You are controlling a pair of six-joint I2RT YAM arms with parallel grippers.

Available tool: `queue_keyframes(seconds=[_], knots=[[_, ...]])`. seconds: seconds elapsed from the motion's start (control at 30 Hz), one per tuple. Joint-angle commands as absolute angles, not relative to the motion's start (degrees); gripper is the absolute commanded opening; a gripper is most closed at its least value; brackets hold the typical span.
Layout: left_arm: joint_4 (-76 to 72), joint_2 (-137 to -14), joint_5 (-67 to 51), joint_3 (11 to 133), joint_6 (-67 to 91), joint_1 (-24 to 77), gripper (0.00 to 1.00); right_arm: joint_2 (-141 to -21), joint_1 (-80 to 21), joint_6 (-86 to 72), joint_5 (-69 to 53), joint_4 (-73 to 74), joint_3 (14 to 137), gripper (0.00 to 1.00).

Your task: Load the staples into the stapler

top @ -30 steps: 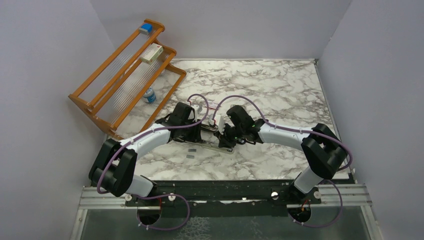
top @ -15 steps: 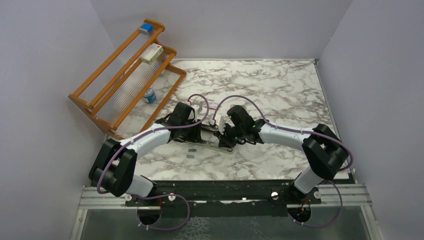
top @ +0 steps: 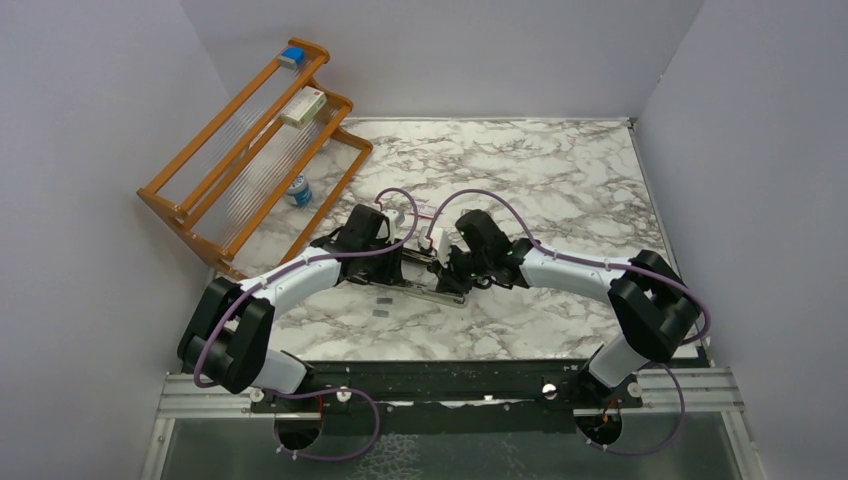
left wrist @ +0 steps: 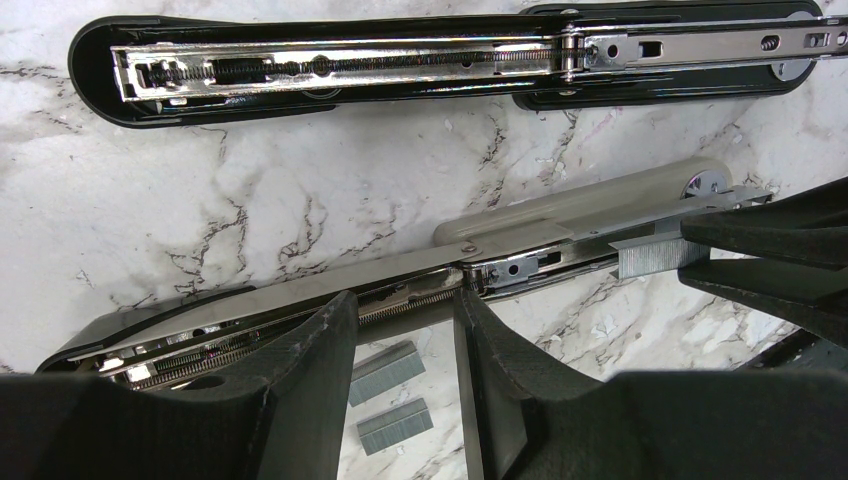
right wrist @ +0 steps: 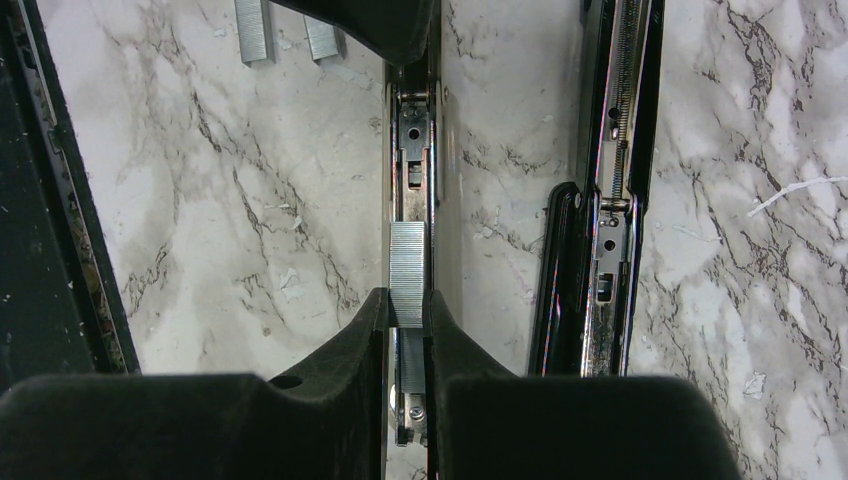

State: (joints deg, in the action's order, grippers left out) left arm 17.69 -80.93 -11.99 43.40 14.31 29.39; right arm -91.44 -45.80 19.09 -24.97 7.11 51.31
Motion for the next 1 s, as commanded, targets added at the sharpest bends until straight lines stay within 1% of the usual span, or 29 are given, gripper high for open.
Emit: queue_keyframes(seconds=[0.0,0.97], knots=[[19.4,-82.6,-10.8,44.1,13.7,29.5,0.44,-91.3,-46.1,19.2,-24.7,6.9,51.2,0.02],[19.5,-82.9,-10.8,44.2,13.6,29.5,0.44,-93.7,-46.1,19.5,-23.2,8.8,52.1,0.02]])
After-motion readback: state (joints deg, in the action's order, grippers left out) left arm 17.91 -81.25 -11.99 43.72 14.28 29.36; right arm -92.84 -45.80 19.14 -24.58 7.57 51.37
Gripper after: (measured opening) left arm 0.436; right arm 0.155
